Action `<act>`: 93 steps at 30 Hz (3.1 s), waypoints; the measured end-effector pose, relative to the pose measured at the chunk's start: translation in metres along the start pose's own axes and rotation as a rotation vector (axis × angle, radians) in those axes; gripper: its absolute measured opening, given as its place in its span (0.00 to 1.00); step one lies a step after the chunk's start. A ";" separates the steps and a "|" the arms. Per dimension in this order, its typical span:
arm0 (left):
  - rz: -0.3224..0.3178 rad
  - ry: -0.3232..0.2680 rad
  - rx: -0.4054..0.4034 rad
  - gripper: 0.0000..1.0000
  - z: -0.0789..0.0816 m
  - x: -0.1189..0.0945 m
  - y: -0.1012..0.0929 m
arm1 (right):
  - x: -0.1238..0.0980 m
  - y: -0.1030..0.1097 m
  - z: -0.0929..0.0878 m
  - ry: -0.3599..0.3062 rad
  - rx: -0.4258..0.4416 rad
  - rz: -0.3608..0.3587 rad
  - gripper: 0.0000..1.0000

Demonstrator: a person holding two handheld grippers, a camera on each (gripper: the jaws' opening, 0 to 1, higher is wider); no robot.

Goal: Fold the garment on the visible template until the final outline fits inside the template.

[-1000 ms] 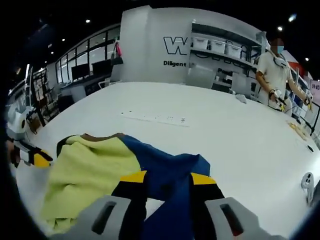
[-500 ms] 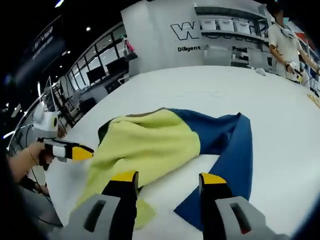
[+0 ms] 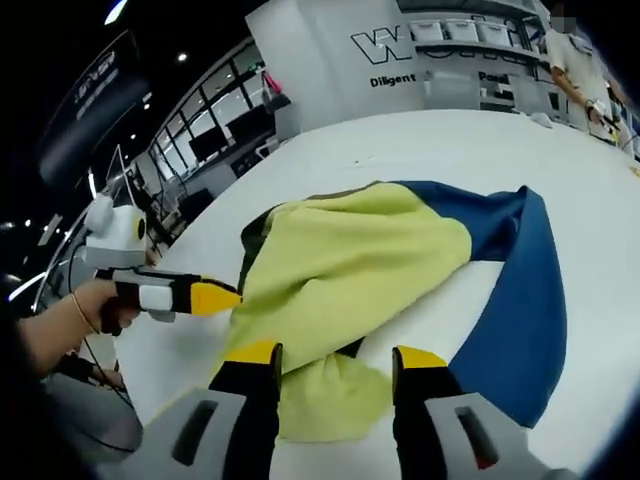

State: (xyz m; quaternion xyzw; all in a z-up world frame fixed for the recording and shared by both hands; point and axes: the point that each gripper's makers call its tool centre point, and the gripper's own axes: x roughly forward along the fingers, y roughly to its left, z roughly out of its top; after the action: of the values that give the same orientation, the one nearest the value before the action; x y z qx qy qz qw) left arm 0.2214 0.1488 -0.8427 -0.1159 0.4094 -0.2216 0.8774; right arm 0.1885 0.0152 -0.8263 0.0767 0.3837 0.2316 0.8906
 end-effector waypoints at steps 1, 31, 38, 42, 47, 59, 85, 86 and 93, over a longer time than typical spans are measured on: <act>0.002 -0.002 -0.002 0.34 0.000 0.000 -0.001 | 0.002 0.006 -0.002 0.004 0.002 0.012 0.39; 0.393 0.091 0.397 0.04 0.008 -0.034 0.083 | -0.021 -0.033 0.005 0.053 -0.158 -0.165 0.00; 0.431 0.097 0.390 0.04 0.027 -0.042 0.118 | -0.036 -0.051 0.008 0.077 -0.145 -0.162 0.00; 0.459 0.096 0.433 0.04 0.041 -0.041 0.128 | -0.037 -0.043 0.009 0.085 -0.126 -0.106 0.00; 0.512 0.068 0.515 0.06 0.055 -0.042 0.131 | -0.035 -0.027 0.011 0.088 -0.103 -0.041 0.00; 0.278 0.020 0.399 0.34 0.024 -0.048 0.045 | -0.038 -0.019 0.011 0.088 -0.084 -0.009 0.00; 0.505 0.063 0.436 0.05 0.009 -0.054 0.103 | -0.038 -0.022 0.016 0.082 -0.085 -0.014 0.00; 0.504 0.064 0.428 0.05 0.011 -0.055 0.107 | -0.038 -0.021 0.016 0.080 -0.083 -0.010 0.00; 0.534 0.084 0.484 0.05 0.031 -0.065 0.135 | -0.040 -0.009 0.023 0.066 -0.010 0.055 0.00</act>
State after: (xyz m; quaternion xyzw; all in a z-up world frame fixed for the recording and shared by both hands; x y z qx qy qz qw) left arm 0.2482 0.2993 -0.8314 0.2154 0.3966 -0.0795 0.8888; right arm 0.1845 -0.0109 -0.7876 0.0750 0.4096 0.2605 0.8710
